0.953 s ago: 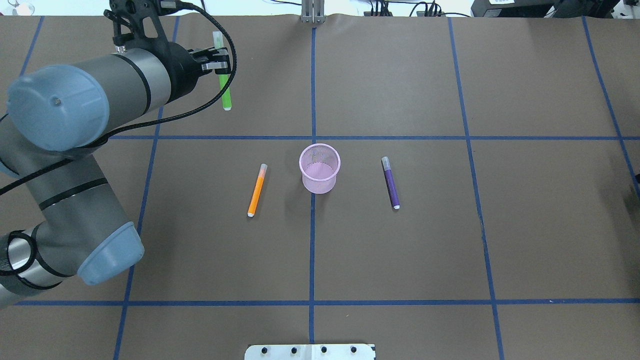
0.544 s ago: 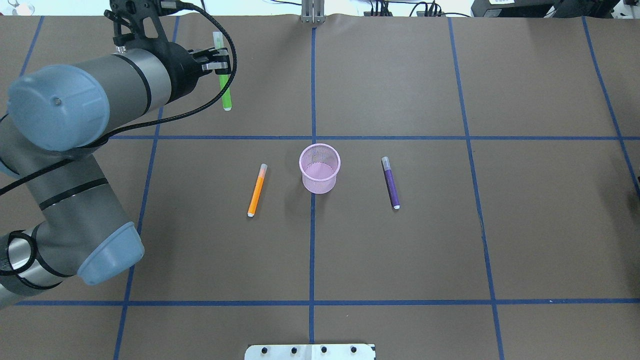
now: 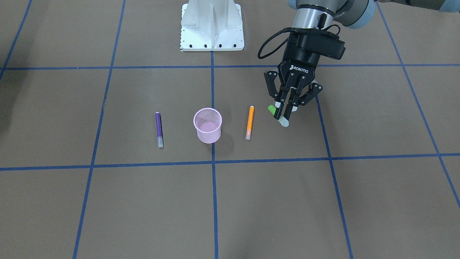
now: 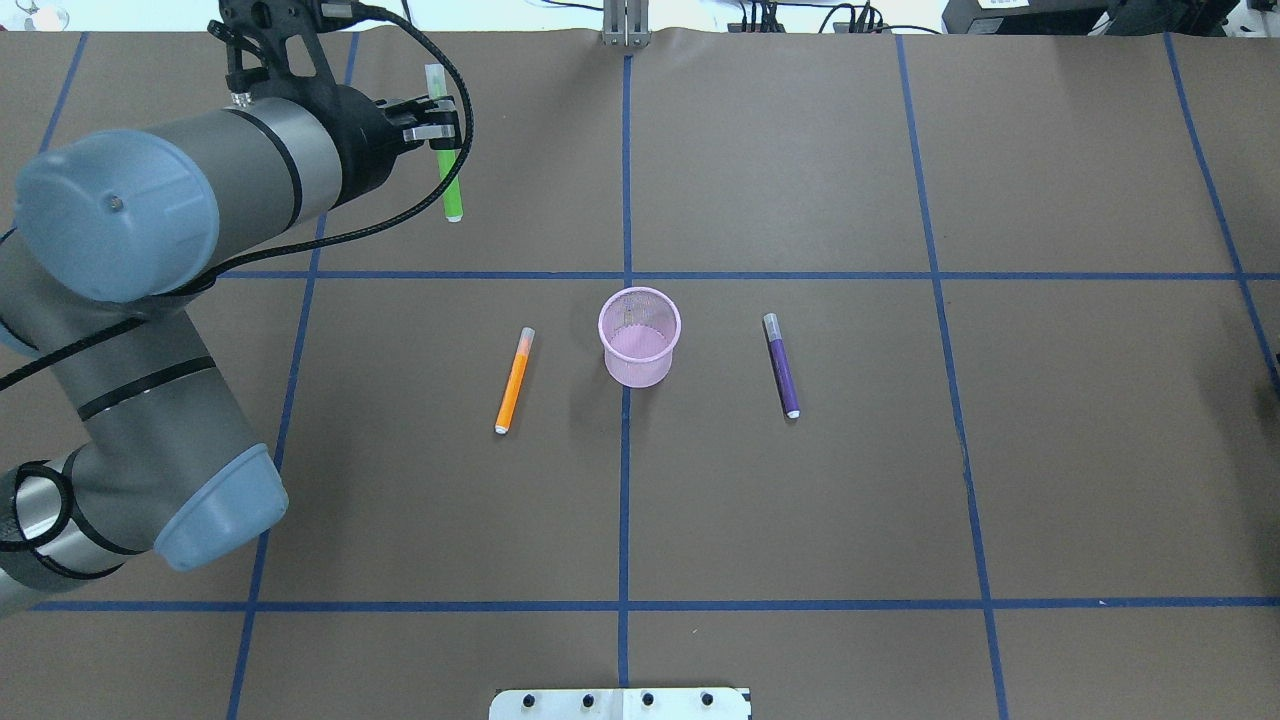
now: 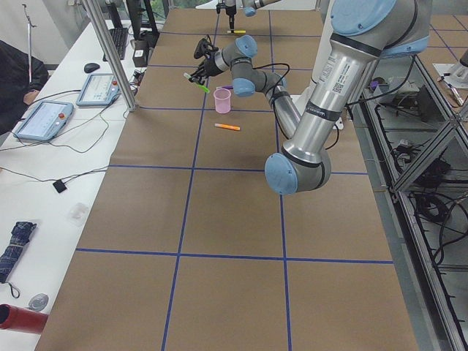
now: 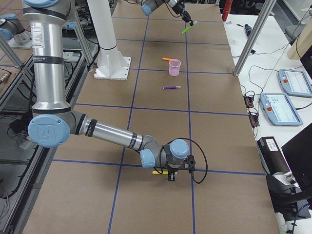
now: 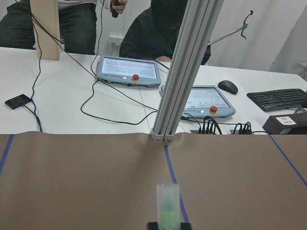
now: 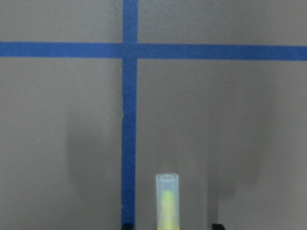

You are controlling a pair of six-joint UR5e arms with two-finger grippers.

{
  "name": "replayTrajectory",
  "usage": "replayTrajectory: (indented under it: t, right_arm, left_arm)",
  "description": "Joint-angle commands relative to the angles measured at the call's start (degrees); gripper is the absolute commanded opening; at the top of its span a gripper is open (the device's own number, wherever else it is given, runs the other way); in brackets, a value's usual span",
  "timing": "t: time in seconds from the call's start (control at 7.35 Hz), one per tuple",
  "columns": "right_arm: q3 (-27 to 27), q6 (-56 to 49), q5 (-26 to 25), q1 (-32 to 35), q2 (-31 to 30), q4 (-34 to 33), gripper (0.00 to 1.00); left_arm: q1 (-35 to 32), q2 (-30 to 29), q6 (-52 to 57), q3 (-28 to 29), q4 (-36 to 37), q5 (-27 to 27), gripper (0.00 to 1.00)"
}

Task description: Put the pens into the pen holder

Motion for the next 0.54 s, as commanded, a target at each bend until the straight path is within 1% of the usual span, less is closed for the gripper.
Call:
replayTrajectory:
  t: [0.0, 0.41]
  right_arm:
    - [0.0, 0.0, 0.0, -0.2, 0.0, 0.0, 0.63]
    - [0.0, 0.0, 0.0, -0.6, 0.0, 0.0, 0.62]
  left_arm:
    - [0.0, 0.2, 0.0, 0.0, 0.0, 0.0, 0.0]
    - [0.0, 0.3, 0.0, 0.0, 0.0, 0.0, 0.0]
